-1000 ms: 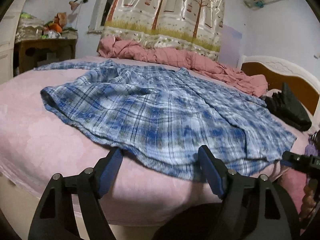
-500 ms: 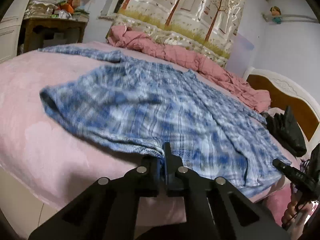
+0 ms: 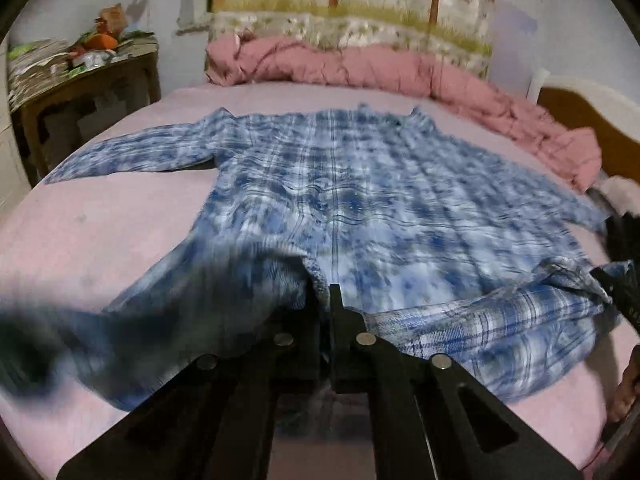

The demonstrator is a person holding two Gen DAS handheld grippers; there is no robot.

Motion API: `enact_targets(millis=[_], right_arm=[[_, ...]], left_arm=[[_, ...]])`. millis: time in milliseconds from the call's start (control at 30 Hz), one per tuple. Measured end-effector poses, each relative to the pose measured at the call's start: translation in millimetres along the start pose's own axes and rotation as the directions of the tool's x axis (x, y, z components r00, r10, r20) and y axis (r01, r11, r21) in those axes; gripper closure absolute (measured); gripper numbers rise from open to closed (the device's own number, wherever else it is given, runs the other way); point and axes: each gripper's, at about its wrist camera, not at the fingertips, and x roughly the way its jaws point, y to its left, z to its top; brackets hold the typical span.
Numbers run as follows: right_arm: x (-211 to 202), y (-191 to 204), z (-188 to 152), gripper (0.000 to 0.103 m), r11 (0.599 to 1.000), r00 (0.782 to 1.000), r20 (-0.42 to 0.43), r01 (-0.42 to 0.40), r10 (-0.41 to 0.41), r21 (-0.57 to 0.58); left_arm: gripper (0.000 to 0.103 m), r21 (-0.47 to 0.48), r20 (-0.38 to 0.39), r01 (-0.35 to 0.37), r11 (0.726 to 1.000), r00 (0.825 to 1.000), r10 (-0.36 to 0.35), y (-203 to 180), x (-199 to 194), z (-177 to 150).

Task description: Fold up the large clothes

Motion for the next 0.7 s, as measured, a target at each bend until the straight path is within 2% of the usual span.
enact_targets(millis=[67, 133, 167, 200, 267, 300, 333, 400, 433, 500, 533, 567, 633, 667, 700], right_arm=[[24, -4, 8, 0.098, 0.999, 0.998, -0.047, -0.028, 0.029, 0.020], [36, -9, 6, 0.098, 0.997, 0.995, -0.080, -0.060, 0.064, 0.052], [38, -14, 6, 0.097, 0.994, 0.993, -0.089, -0.076, 0.083, 0.076], [38, -17, 4, 0.093, 0.992, 0.991, -0.090, -0.093, 0.101, 0.091], [27, -25, -3, 0.068, 0.988, 0.987, -0.086, -0.125, 0.133, 0.096], [16, -30, -8, 0.039, 0.988, 0.989, -0.068, -0.129, 0.135, 0.083], [4, -34, -13, 0.026, 0.989, 0.990, -0.042, -0.130, 0.133, 0.067], [-23, -38, -22, 0.026, 0.994, 0.994, 0.003, -0.114, 0.114, -0.005], [-37, -41, -27, 0.026, 0.994, 0.996, 0.010, -0.093, 0.094, -0.050], [-59, -50, -33, 0.026, 0.992, 0.998, 0.047, -0.026, 0.032, -0.121], [-68, -55, -33, 0.022, 0.989, 0.997, 0.073, 0.022, -0.011, -0.149], [-71, -61, -32, 0.019, 0.985, 0.995, 0.085, 0.062, -0.049, -0.158], [-67, -77, -24, 0.019, 0.980, 0.986, 0.079, 0.153, -0.144, -0.127], [-64, -85, -20, 0.019, 0.983, 0.986, 0.069, 0.155, -0.149, -0.097], [-59, -92, -18, 0.019, 0.991, 0.992, 0.054, 0.120, -0.117, -0.065]], left_arm=[[0.100, 0.000, -0.030, 0.007, 1.000, 1.000, -0.007, 0, 19, 5], [0.099, 0.006, -0.023, 0.033, 0.999, 0.999, -0.033, 3, 28, 5], [0.089, 0.016, -0.012, 0.039, 0.999, 0.999, -0.039, 3, 27, 4], [0.060, 0.027, 0.001, 0.042, 0.999, 0.999, -0.042, 3, 22, 2], [0.025, 0.065, 0.098, 0.030, 0.997, 0.994, -0.036, 2, -3, -7], [0.022, 0.083, 0.157, 0.021, 0.996, 0.987, -0.034, 3, -18, -12], [0.021, 0.108, 0.209, 0.015, 0.994, 0.977, -0.037, 5, -35, -18], [0.009, 0.142, 0.267, -0.019, 0.990, 0.963, -0.020, 11, -60, -26], [0.008, 0.145, 0.296, -0.064, 0.987, 0.955, 0.019, 16, -69, -29], [0.006, 0.164, 0.365, -0.190, 0.968, 0.923, 0.120, 26, -80, -30], [0.004, 0.173, 0.374, -0.240, 0.955, 0.913, 0.161, 32, -79, -28], [0.004, 0.167, 0.356, -0.263, 0.950, 0.915, 0.191, 41, -74, -22], [0.004, 0.112, 0.297, -0.228, 0.967, 0.936, 0.186, 62, -61, -12], [0.004, 0.077, 0.251, -0.190, 0.979, 0.954, 0.165, 73, -52, -7], [0.004, 0.046, 0.206, -0.151, 0.987, 0.969, 0.139, 82, -43, -5]])
